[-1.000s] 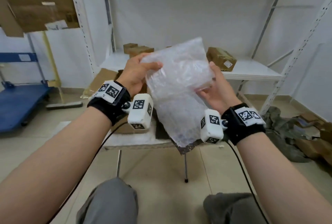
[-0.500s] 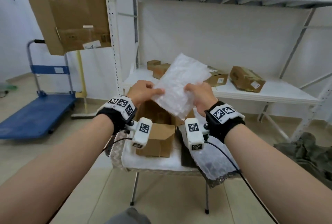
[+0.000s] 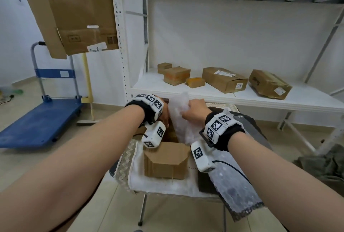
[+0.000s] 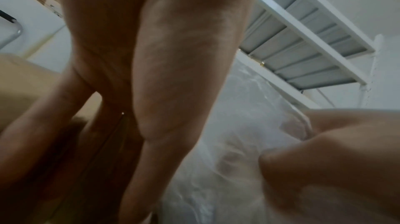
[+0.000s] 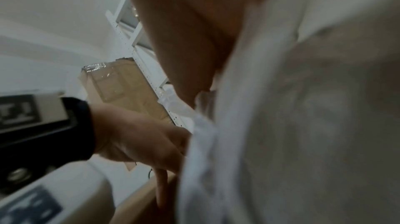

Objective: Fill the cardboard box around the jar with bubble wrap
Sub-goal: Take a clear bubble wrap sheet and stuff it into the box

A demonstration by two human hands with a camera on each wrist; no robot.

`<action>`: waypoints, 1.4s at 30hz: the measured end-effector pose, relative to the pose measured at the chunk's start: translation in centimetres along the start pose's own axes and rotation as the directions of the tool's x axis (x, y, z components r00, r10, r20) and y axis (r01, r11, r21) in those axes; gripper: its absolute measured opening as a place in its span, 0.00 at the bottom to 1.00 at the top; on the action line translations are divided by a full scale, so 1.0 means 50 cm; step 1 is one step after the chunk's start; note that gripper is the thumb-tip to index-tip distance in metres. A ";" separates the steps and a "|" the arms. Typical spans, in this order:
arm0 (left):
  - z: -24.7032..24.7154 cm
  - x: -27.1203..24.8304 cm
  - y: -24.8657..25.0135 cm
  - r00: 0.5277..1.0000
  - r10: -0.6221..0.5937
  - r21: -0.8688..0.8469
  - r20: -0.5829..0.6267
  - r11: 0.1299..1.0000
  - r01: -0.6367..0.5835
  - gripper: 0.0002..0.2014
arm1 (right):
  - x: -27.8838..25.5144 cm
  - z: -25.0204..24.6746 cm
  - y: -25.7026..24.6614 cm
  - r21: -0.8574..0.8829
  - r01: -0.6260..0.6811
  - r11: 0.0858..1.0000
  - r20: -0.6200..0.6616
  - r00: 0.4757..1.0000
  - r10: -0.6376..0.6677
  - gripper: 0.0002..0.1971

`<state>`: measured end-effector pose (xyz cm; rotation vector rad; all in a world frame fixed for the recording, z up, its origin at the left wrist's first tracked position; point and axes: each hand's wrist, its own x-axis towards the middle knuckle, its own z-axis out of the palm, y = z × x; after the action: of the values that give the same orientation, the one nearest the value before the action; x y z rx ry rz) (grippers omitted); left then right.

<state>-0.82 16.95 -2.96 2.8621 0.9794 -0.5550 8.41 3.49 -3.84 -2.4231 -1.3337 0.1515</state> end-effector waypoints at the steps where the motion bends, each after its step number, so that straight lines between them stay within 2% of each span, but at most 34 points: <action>1: 0.004 0.021 -0.005 1.000 0.003 0.036 0.021 0.999 -0.004 0.38 | 0.005 0.005 0.001 -0.049 0.000 0.999 0.019 1.000 0.001 0.12; 3: 0.014 0.045 -0.004 0.997 0.016 0.077 0.074 0.997 -0.021 0.36 | 0.011 0.016 0.008 -0.055 -0.025 0.998 0.081 0.996 0.030 0.14; 6: 0.030 0.061 -0.001 0.996 0.004 0.066 0.084 0.998 -0.009 0.38 | 0.017 0.025 0.018 -0.037 -0.045 0.998 0.117 0.992 0.049 0.15; 10: 0.026 0.023 0.013 0.994 0.013 0.051 0.107 0.999 -0.018 0.33 | 0.018 0.021 0.022 -0.003 -0.030 1.000 0.144 0.989 0.030 0.15; 17: 0.036 0.026 0.015 0.988 0.009 0.000 0.154 1.000 -0.009 0.35 | 0.007 0.017 0.025 0.115 -0.051 0.992 0.154 0.988 0.033 0.16; 20: 0.039 0.026 0.014 0.987 0.050 -0.059 0.155 0.997 -0.041 0.28 | -0.001 0.015 0.024 0.158 -0.056 0.986 0.143 0.989 0.033 0.18; 23: 0.041 0.032 0.009 0.986 0.104 -0.173 0.130 0.982 -0.081 0.13 | -0.007 0.015 0.027 0.188 -0.049 0.981 0.140 0.990 0.022 0.18; 26: 0.045 0.039 0.000 0.991 0.111 -0.256 0.075 0.963 -0.089 0.05 | -0.011 0.013 0.025 0.209 -0.057 0.976 0.146 0.989 0.027 0.20; 28: 0.049 0.038 -0.005 0.994 0.103 -0.285 0.038 0.954 -0.088 0.02 | -0.010 0.009 0.022 0.271 -0.093 0.958 0.172 0.984 0.047 0.22; 31: 0.050 0.031 -0.011 0.995 0.096 -0.284 0.013 0.955 -0.088 0.03 | -0.009 0.001 0.016 0.363 -0.134 0.922 0.139 0.986 0.088 0.22; 35: 0.023 -0.005 -0.010 0.993 0.069 -0.209 -0.093 0.974 -0.087 0.06 | -0.008 0.000 0.005 0.242 -0.128 0.962 0.083 0.990 0.111 0.17; 38: -0.006 -0.020 -0.016 0.983 0.076 -0.194 -0.165 0.975 -0.108 0.07 | -0.013 0.002 -0.010 0.184 -0.126 0.975 0.123 0.987 0.104 0.09; 42: -0.049 -0.030 -0.021 0.982 0.132 -0.149 -0.132 0.977 -0.151 0.08 | -0.008 0.010 -0.014 0.107 -0.147 0.983 0.146 0.981 0.130 0.13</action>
<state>-1.76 17.34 -0.08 2.8201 0.7856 -0.2796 7.51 3.62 -4.09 -2.4422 -1.1752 0.4305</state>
